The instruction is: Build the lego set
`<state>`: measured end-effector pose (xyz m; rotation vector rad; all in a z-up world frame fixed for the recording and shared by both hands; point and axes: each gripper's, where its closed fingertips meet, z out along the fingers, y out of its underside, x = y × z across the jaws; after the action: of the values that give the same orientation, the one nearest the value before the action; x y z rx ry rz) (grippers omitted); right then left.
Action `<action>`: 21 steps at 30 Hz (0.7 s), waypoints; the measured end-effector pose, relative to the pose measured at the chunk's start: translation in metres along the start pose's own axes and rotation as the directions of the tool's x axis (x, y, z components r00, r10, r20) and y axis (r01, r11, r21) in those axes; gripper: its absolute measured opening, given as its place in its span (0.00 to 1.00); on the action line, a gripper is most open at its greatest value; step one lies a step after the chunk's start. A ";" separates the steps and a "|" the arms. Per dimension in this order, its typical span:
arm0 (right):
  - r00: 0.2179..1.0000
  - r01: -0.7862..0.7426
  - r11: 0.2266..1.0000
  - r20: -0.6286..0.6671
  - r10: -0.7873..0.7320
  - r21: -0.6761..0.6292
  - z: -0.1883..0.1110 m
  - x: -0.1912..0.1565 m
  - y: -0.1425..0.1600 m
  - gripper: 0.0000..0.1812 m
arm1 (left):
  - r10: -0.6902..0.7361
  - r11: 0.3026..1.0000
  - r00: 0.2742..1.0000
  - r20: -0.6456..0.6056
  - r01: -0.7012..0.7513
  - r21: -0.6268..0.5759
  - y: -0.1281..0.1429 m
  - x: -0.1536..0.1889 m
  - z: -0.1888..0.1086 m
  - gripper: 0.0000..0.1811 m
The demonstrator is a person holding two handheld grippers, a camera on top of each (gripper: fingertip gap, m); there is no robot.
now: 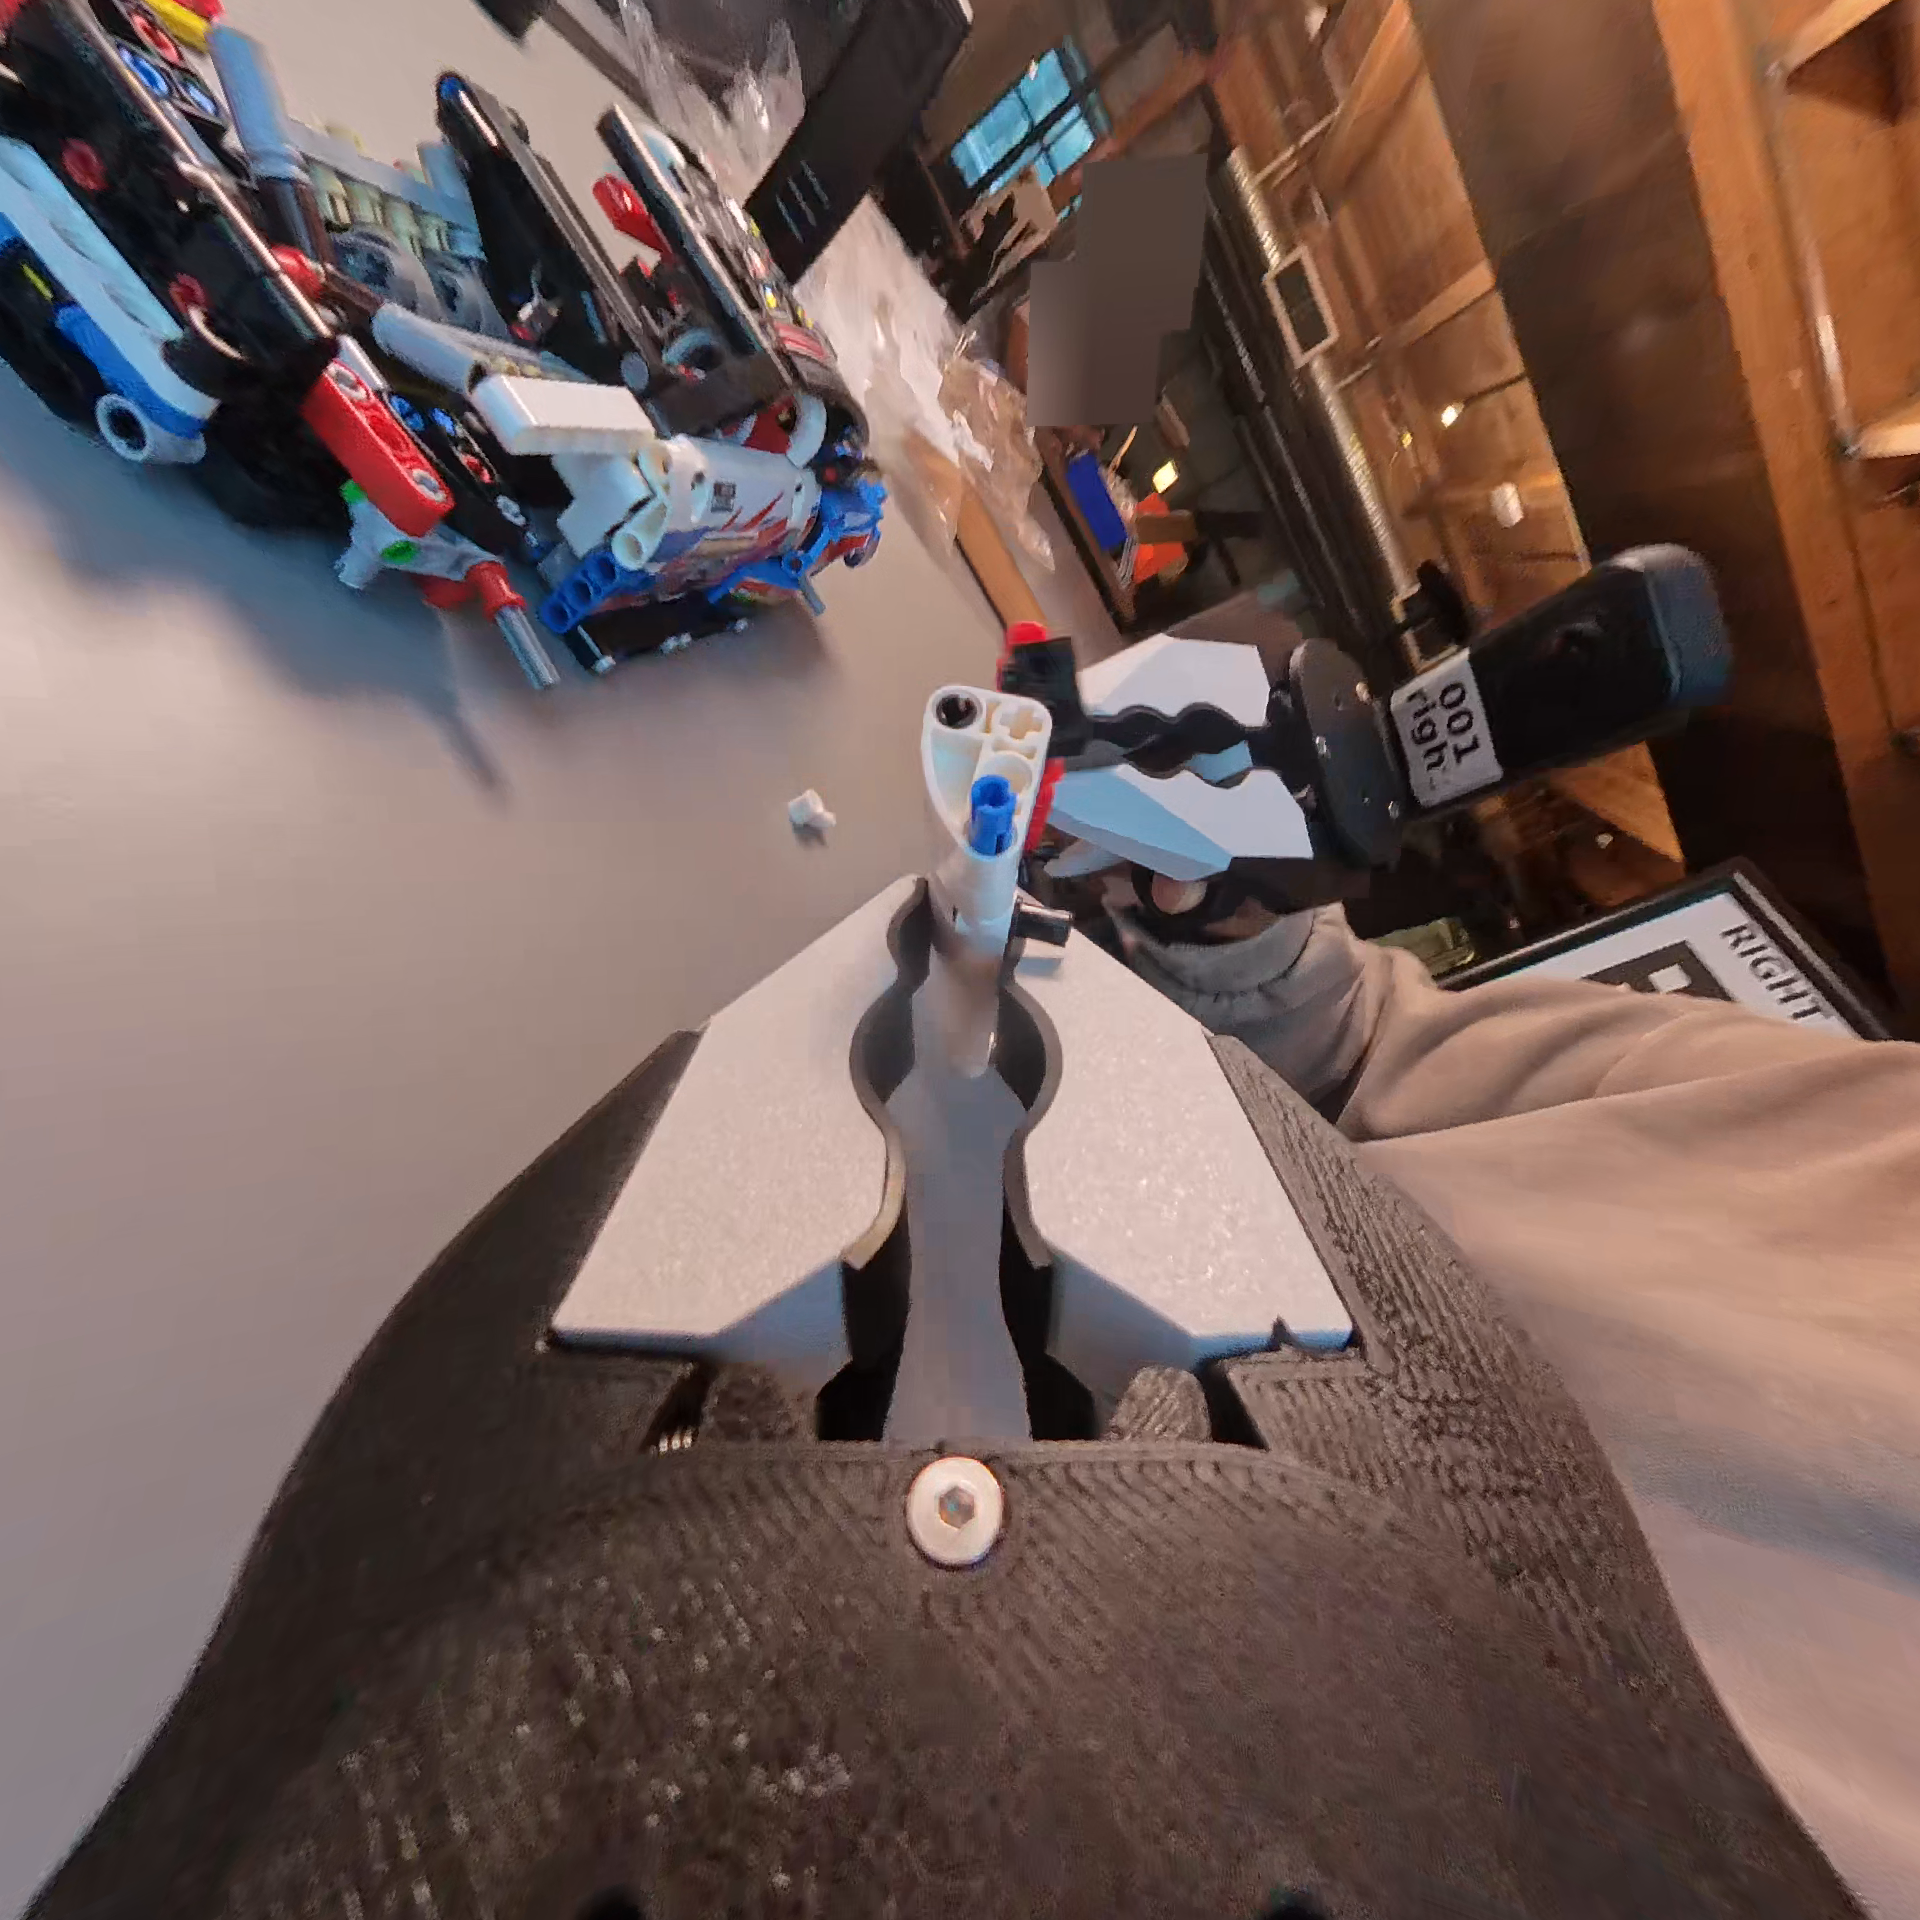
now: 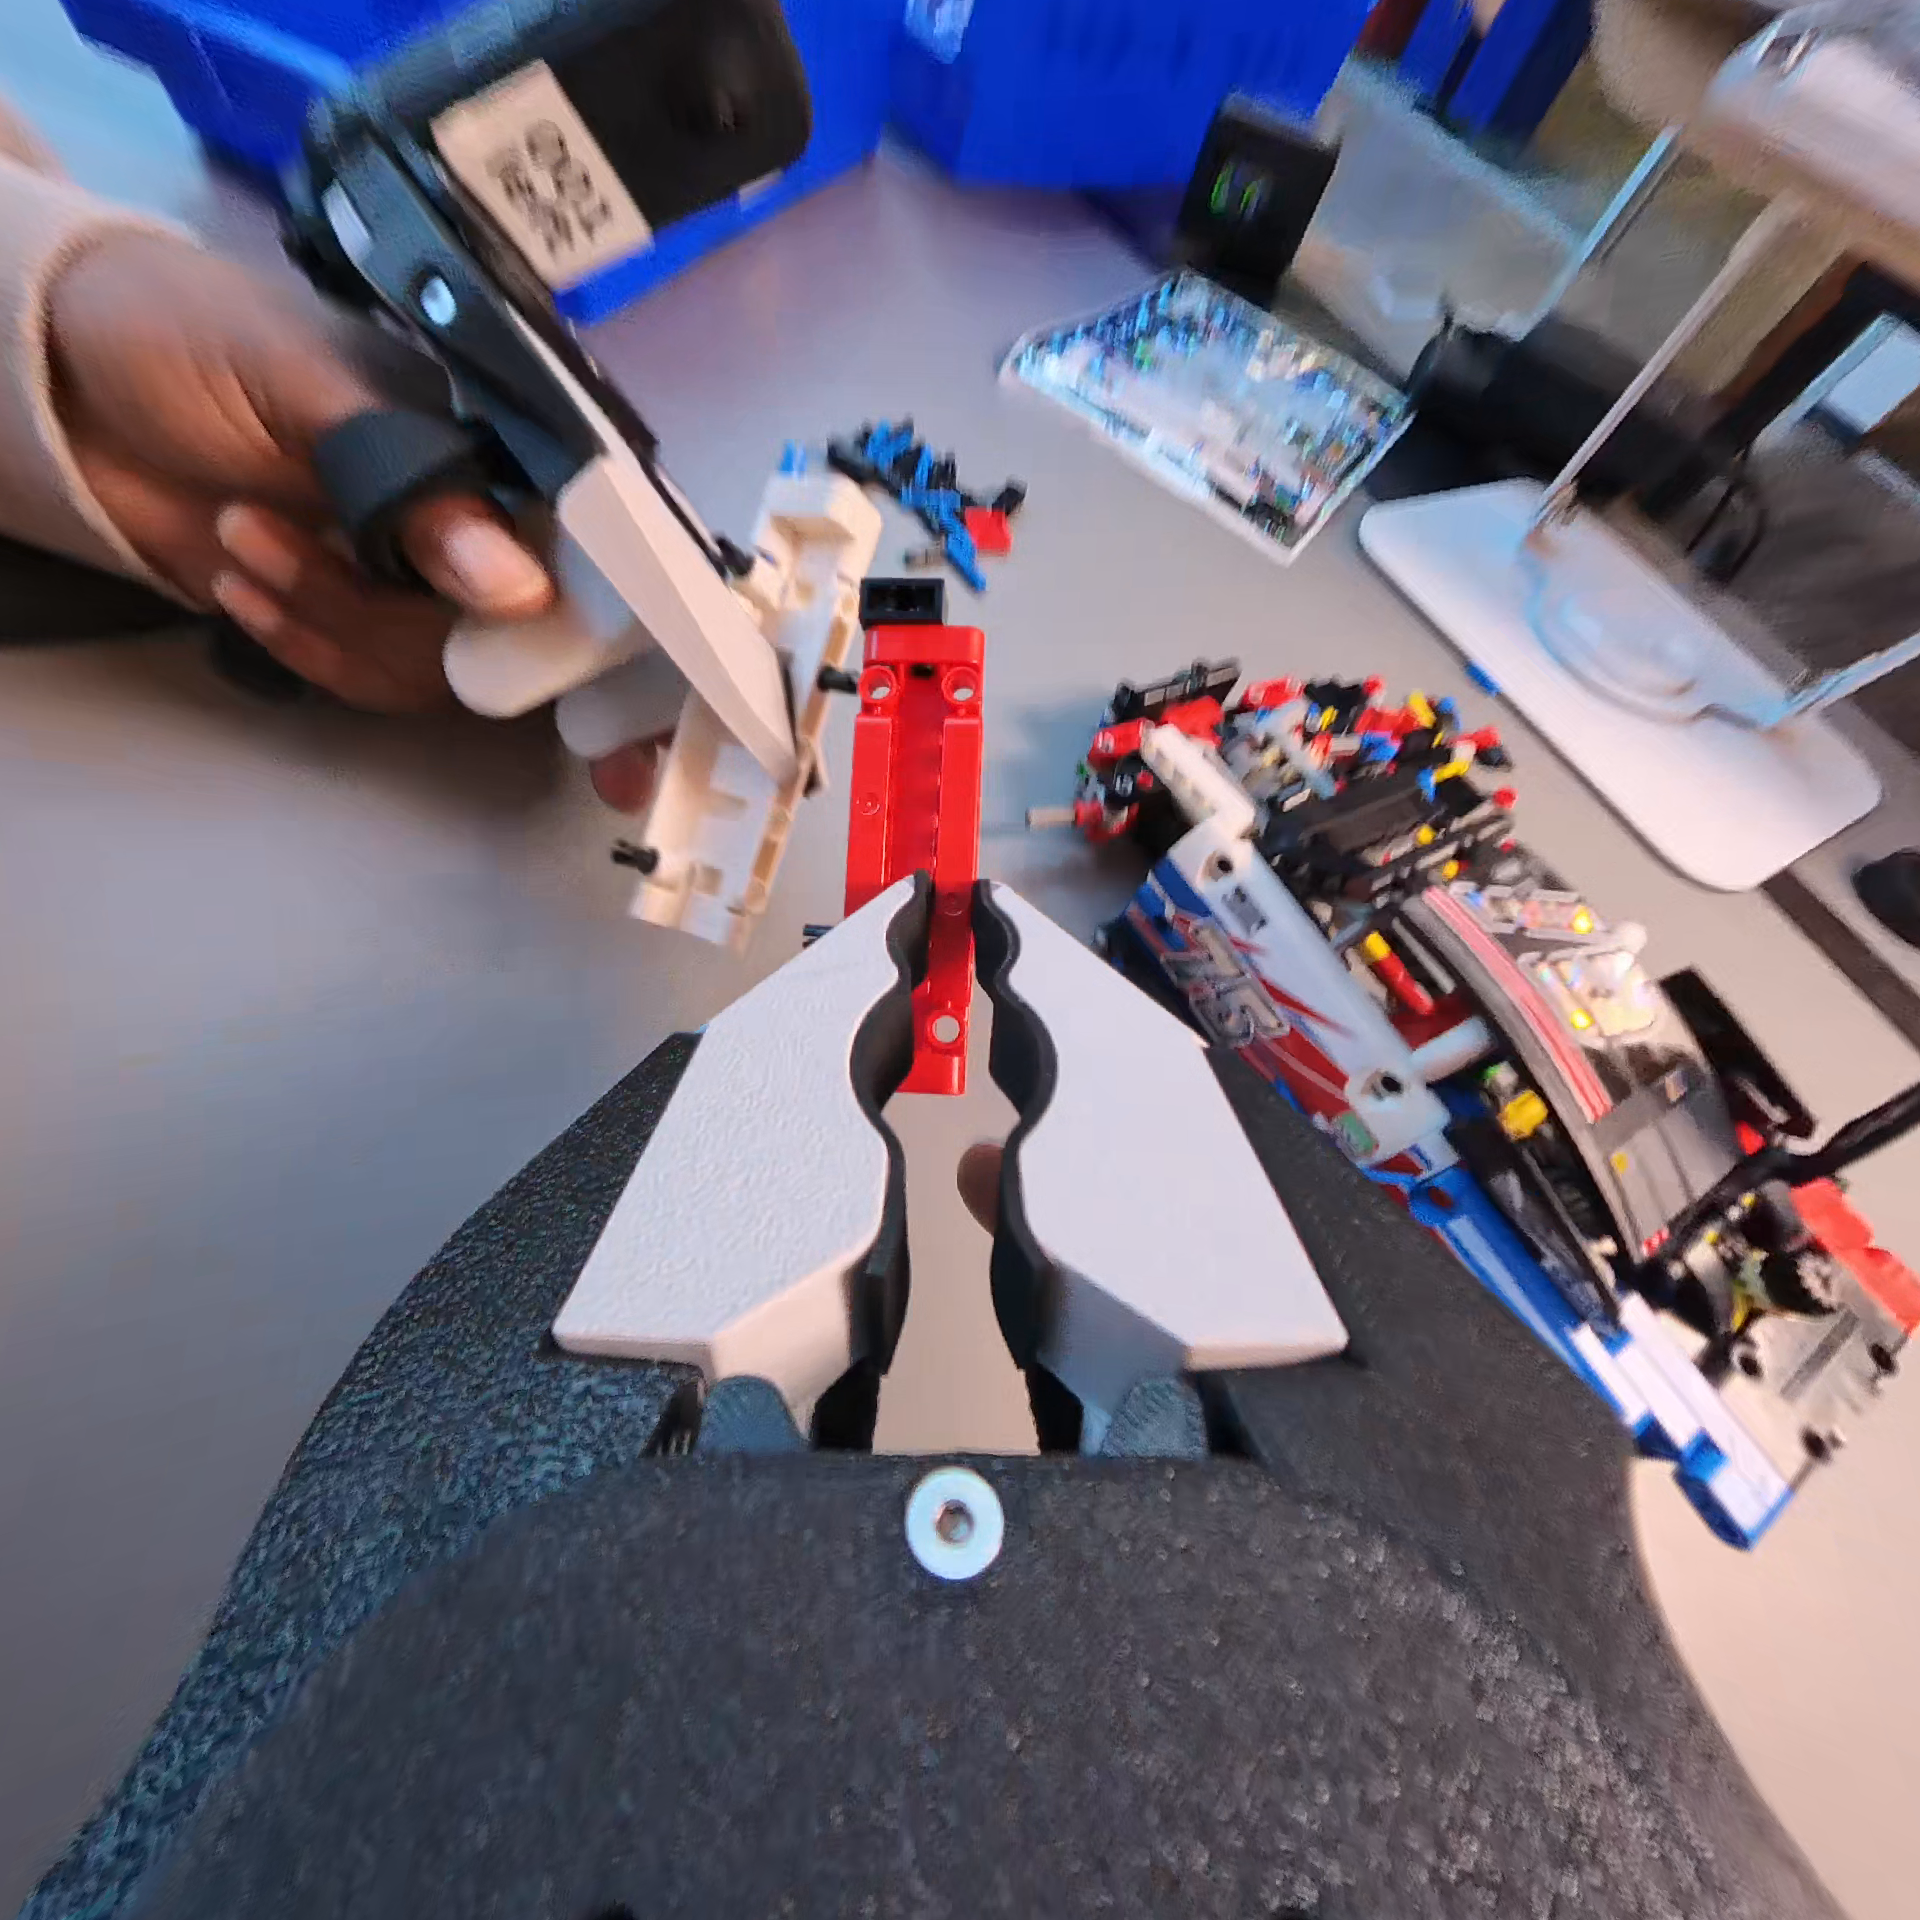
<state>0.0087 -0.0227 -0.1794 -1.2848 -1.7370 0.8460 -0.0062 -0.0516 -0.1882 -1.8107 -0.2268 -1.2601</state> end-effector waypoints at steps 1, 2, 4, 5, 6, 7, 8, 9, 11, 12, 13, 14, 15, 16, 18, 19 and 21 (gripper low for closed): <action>1.000 -0.001 0.999 -0.010 0.002 0.044 -0.002 -0.001 -0.011 0.02 | -0.020 0.999 1.000 -0.021 0.020 0.035 -0.005 0.002 -0.001 0.04; 1.000 -0.004 0.997 -0.018 0.006 0.072 -0.003 -0.002 -0.019 0.02 | -0.030 0.998 0.999 -0.032 0.032 0.056 -0.007 0.004 -0.001 0.04; 1.000 -0.007 0.997 -0.020 0.009 0.078 -0.001 -0.007 -0.028 0.02 | -0.020 0.997 0.999 -0.037 0.022 0.070 -0.008 0.006 0.000 0.04; 1.000 -0.006 0.998 -0.014 0.007 0.069 0.002 -0.011 -0.030 0.02 | -0.010 0.997 0.999 -0.043 0.013 0.072 -0.008 0.009 0.001 0.04; 1.000 -0.005 0.998 -0.017 0.006 0.058 0.005 -0.013 -0.029 0.02 | 0.000 0.997 0.999 -0.054 0.004 0.073 -0.007 0.013 0.002 0.04; 1.000 -0.006 0.999 -0.021 0.007 0.040 0.007 -0.014 -0.027 0.02 | 0.004 0.997 0.999 -0.045 -0.001 0.071 -0.006 0.013 0.003 0.04; 1.000 -0.013 0.999 -0.016 0.013 0.033 0.009 -0.015 -0.026 0.02 | 0.009 0.998 0.999 -0.032 -0.006 0.069 -0.005 0.011 0.003 0.04; 1.000 -0.027 0.999 -0.014 0.028 0.025 0.010 -0.015 -0.025 0.03 | 0.005 0.998 1.000 -0.029 -0.004 0.066 -0.005 0.010 0.003 0.04; 0.999 -0.045 0.999 -0.008 0.045 0.015 0.009 -0.016 -0.025 0.03 | -0.016 0.998 0.999 -0.045 0.019 0.066 -0.004 0.011 0.003 0.04; 0.999 -0.050 0.999 -0.019 0.050 0.005 0.009 -0.015 -0.024 0.02 | -0.027 0.997 0.998 -0.049 0.030 0.067 -0.004 0.010 0.003 0.04; 0.998 -0.052 0.999 -0.021 0.052 0.001 0.009 -0.016 -0.024 0.02 | -0.036 0.997 0.998 -0.053 0.040 0.065 -0.004 0.010 0.004 0.05; 0.998 -0.059 0.998 -0.020 0.059 0.003 0.008 -0.017 -0.025 0.02 | -0.044 0.997 0.997 -0.060 0.048 0.064 -0.003 0.010 0.004 0.05; 0.997 -0.071 0.997 -0.009 0.071 0.005 0.008 -0.018 -0.027 0.02 | -0.049 0.997 0.997 -0.067 0.054 0.064 -0.003 0.011 0.005 0.05; 0.996 -0.088 0.996 0.017 0.088 0.015 0.007 -0.021 -0.029 0.02 | -0.054 0.996 0.996 -0.073 0.059 0.062 -0.002 0.011 0.005 0.05; 0.986 -0.150 0.988 0.082 0.147 0.029 0.006 -0.026 -0.033 0.02 | -0.066 0.996 0.996 -0.065 0.070 0.063 -0.002 0.010 0.006 0.05; 0.977 -0.183 0.983 0.113 0.178 0.034 0.005 -0.029 -0.036 0.02 | -0.072 0.995 0.995 -0.062 0.076 0.066 -0.002 0.009 0.006 0.04; 0.971 -0.199 0.979 0.144 0.193 0.033 0.003 -0.032 -0.040 0.02 | -0.105 0.990 0.991 -0.084 0.112 0.080 -0.003 0.010 0.006 0.04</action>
<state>-0.0061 -0.0640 -0.1524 -1.4112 -1.7049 1.1080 0.0007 -0.0485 -0.1783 -1.6909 -0.3331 -1.3754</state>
